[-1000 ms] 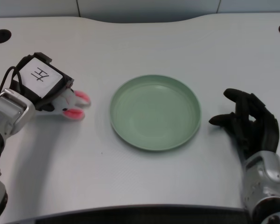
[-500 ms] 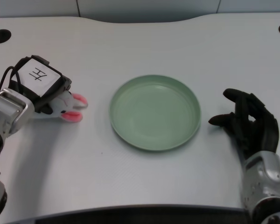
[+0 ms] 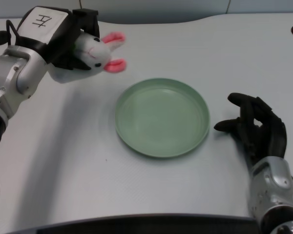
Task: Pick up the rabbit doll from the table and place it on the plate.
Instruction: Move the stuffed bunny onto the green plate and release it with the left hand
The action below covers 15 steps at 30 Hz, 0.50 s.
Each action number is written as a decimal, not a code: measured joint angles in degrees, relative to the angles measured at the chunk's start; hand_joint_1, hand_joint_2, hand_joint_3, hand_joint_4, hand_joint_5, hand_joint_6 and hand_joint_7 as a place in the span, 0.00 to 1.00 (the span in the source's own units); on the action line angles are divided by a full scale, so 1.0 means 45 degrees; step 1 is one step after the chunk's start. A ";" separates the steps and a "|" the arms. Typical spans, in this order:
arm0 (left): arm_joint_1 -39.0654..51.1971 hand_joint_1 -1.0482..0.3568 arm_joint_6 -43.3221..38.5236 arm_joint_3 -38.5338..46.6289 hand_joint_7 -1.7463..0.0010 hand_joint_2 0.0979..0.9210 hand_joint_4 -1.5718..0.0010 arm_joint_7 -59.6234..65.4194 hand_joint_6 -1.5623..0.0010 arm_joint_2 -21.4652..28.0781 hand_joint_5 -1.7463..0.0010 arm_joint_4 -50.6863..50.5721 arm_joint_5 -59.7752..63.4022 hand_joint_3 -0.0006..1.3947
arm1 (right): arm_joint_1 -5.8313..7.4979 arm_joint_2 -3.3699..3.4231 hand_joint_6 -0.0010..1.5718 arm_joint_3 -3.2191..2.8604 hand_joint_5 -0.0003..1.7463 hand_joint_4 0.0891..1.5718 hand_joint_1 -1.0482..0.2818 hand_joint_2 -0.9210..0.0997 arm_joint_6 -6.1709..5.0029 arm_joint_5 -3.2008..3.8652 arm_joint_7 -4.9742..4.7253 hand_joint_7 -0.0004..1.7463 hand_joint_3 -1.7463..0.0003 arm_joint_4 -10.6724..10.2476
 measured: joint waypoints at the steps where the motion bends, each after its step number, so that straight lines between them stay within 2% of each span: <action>1: 0.0012 0.69 0.0002 0.0014 0.00 0.91 0.46 -0.0030 0.60 0.0000 0.00 -0.0013 0.0000 0.02 | -0.0001 0.0000 0.50 -0.0005 0.71 0.54 0.47 0.00 0.0008 0.0010 -0.0016 0.51 0.78 -0.0009; 9: 0.0013 0.67 0.0003 0.0032 0.00 0.89 0.46 -0.0396 0.61 -0.0225 0.00 -0.0219 0.0010 0.01 | -0.0002 -0.0001 0.50 0.0000 0.72 0.54 0.47 0.00 0.0006 0.0010 -0.0078 0.52 0.78 -0.0012; 11: 0.0011 0.67 -0.0053 0.0025 0.08 0.89 0.46 -0.0395 0.59 -0.0446 0.00 -0.0219 0.0018 0.01 | -0.0007 -0.0002 0.51 -0.0025 0.72 0.55 0.47 0.00 0.0007 0.0034 -0.0065 0.52 0.78 -0.0007; 13: 0.0000 0.64 -0.0084 0.0012 0.38 0.89 0.48 -0.0403 0.48 -0.0667 0.00 -0.0217 0.0028 0.00 | -0.0034 -0.0002 0.51 -0.0073 0.72 0.55 0.47 0.00 0.0059 0.0071 0.0006 0.51 0.79 0.0005; 14: -0.0011 0.64 -0.0050 0.0011 0.41 0.90 0.48 -0.0404 0.46 -0.0805 0.00 -0.0214 0.0032 0.01 | -0.0056 -0.0004 0.51 -0.0104 0.72 0.55 0.47 0.00 0.0099 0.0090 0.0013 0.51 0.80 0.0011; 15: -0.0041 0.63 0.0049 -0.0006 0.38 0.91 0.48 -0.0434 0.46 -0.0977 0.00 -0.0206 0.0046 0.01 | -0.0064 -0.0006 0.51 -0.0127 0.71 0.55 0.47 0.00 0.0114 0.0102 0.0022 0.51 0.80 0.0011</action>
